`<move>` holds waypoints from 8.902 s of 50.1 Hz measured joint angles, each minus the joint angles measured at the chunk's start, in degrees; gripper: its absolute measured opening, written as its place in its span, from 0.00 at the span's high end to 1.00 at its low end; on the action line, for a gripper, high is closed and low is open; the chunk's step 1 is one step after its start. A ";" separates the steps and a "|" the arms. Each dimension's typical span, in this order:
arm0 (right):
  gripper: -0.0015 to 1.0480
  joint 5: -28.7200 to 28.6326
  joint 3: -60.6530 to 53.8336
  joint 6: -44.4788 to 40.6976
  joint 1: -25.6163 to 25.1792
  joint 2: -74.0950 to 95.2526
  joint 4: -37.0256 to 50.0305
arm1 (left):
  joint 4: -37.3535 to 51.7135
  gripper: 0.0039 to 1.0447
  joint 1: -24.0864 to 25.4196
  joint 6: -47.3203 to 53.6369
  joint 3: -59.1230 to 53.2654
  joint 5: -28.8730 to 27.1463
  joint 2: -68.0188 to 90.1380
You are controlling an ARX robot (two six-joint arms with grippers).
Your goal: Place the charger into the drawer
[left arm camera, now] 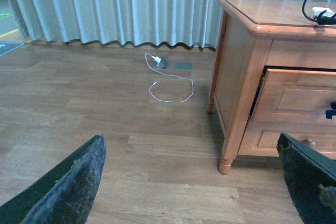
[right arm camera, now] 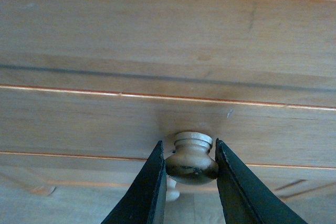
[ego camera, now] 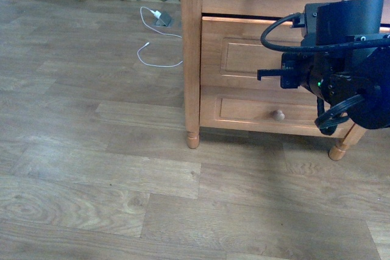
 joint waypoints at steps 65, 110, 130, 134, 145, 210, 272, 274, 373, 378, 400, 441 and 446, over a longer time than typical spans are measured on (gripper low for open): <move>0.08 -17.81 -44.76 -2.47 -5.16 -63.54 -21.57 | 0.00 0.05 0.00 0.02 0.00 0.00 0.00; 0.51 -16.68 -61.13 -2.54 -12.31 -105.48 -19.32 | 0.00 0.05 0.00 0.00 0.00 0.00 0.00; 0.08 -16.66 -61.31 -2.51 -12.31 -105.68 -19.32 | 0.00 0.05 0.00 0.00 0.00 0.00 0.00; 0.08 -16.66 -61.31 -2.51 -12.31 -105.68 -19.32 | 0.00 0.05 0.00 0.00 0.00 0.00 0.00; 0.08 -16.63 -61.31 -2.51 -12.31 -105.70 -19.32 | 0.02 0.05 -5.92 -4.70 2.19 -14.93 7.78; 0.08 -16.66 -61.31 -2.51 -12.31 -105.74 -19.32 | 8.74 0.05 -32.83 -12.98 105.04 -26.01 125.90; 0.08 -16.66 -61.31 -2.51 -12.31 -105.74 -19.32 | 3.34 0.94 -32.46 -11.30 115.78 -26.49 132.32; 0.08 -16.63 -61.31 -2.51 -12.31 -105.74 -19.32 | 3.87 0.94 -32.30 -11.45 114.25 -26.23 130.49; 0.08 -16.66 -61.31 -2.51 -12.31 -105.74 -19.32 | 15.61 0.05 -29.48 -10.67 57.16 -20.39 83.27; 0.08 -16.66 -61.31 -2.51 -12.31 -105.74 -19.32 | 14.86 0.05 -27.52 -10.47 49.92 -20.31 74.01; 0.08 -16.63 -61.31 -2.51 -12.31 -105.74 -19.32 | -11.50 0.05 -24.30 -14.53 22.56 -25.55 19.87; 0.08 -16.63 -61.31 -2.51 -12.31 -105.74 -19.32 | -1.51 0.89 -0.35 -0.66 6.14 -0.83 5.46; 0.08 -16.68 -61.31 -2.51 -12.31 -105.74 -19.32 | -1.31 0.96 -0.17 -0.39 5.01 -0.13 4.63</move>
